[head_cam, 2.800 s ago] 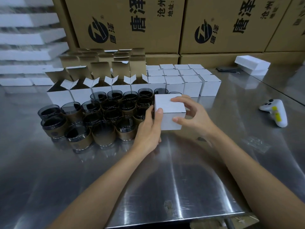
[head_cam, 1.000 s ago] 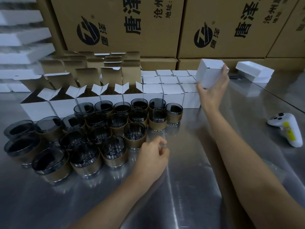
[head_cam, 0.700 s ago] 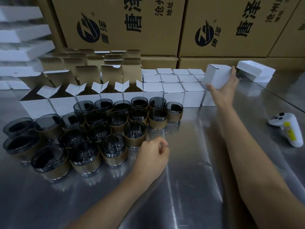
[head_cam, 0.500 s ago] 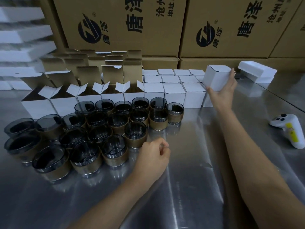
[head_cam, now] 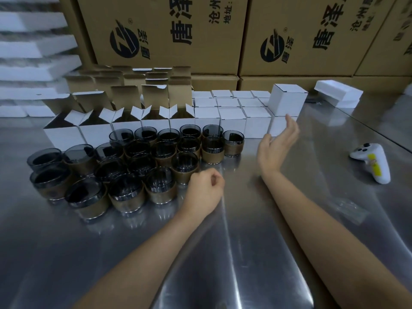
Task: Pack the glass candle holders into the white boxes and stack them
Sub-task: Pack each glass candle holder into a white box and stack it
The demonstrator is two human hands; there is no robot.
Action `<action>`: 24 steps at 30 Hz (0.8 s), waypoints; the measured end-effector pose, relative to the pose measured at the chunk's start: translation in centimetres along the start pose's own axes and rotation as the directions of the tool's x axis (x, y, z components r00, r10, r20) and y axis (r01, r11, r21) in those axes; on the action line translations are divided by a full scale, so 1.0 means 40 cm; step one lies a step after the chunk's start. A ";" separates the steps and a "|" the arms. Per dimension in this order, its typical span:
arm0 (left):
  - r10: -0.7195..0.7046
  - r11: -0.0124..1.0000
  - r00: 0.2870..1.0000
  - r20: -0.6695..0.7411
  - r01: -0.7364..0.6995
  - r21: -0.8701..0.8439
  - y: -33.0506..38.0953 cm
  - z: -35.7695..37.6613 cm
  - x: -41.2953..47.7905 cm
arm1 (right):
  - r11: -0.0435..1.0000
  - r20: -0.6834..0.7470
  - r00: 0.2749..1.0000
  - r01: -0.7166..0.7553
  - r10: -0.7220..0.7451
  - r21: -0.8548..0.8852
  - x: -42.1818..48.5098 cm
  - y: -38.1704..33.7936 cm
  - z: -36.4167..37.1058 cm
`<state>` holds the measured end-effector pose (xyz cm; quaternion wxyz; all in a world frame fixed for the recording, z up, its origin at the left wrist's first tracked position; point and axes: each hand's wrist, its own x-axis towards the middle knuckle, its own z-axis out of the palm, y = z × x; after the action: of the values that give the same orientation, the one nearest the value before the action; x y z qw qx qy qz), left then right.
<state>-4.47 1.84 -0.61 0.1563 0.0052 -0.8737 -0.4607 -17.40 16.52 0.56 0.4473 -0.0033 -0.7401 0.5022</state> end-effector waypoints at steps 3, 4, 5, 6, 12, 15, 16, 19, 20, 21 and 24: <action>-0.020 0.998 1.000 0.000 0.020 -0.063 0.001 -0.004 -0.004 | 0.985 0.110 0.992 -0.082 0.066 0.154 -0.083 -0.066 -0.023; -0.028 0.995 1.000 -0.002 0.027 -0.092 0.002 -0.005 -0.006 | 0.969 0.153 0.982 -0.140 0.110 0.202 -0.111 -0.089 -0.028; -0.030 0.993 1.000 -0.006 0.029 -0.118 0.003 -0.006 -0.007 | 0.956 0.190 0.972 -0.183 0.141 0.228 -0.135 -0.111 -0.032; -0.024 0.990 1.000 -0.016 0.022 -0.138 0.003 -0.008 -0.011 | 0.945 0.228 0.961 -0.214 0.158 0.248 -0.160 -0.132 -0.035; 0.019 0.978 0.998 -0.065 -0.032 -0.207 0.008 -0.017 -0.033 | 0.768 0.605 0.755 -0.538 0.255 0.348 -0.263 -0.218 -0.029; -0.026 0.966 0.994 -0.110 -0.003 -0.258 0.011 -0.017 -0.037 | 0.731 0.708 0.646 -0.625 0.286 0.275 -0.292 -0.231 -0.024; -0.049 0.960 0.992 -0.118 0.014 -0.279 0.011 -0.016 -0.037 | 0.729 0.721 0.630 -0.633 0.289 0.260 -0.293 -0.232 -0.023; -0.099 0.946 0.989 -0.109 0.060 -0.318 0.010 -0.013 -0.032 | 0.703 0.746 0.591 -0.669 0.307 0.241 -0.289 -0.237 -0.021; -0.112 0.942 0.988 -0.111 0.070 -0.329 0.009 -0.012 -0.029 | 0.711 0.744 0.598 -0.660 0.300 0.243 -0.289 -0.237 -0.022; -0.121 0.938 0.985 -0.119 0.075 -0.338 0.009 -0.011 -0.028 | 0.724 0.732 0.617 -0.641 0.289 0.255 -0.289 -0.238 -0.023; -0.100 0.948 0.982 -0.161 0.045 -0.316 0.010 -0.014 -0.027 | 0.728 0.705 0.657 -0.617 0.267 0.298 -0.284 -0.241 -0.019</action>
<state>-3.24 1.78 -0.27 0.2139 0.0529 -0.7723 -0.5958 -5.77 7.15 0.34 0.0202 0.0930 -0.6554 0.7493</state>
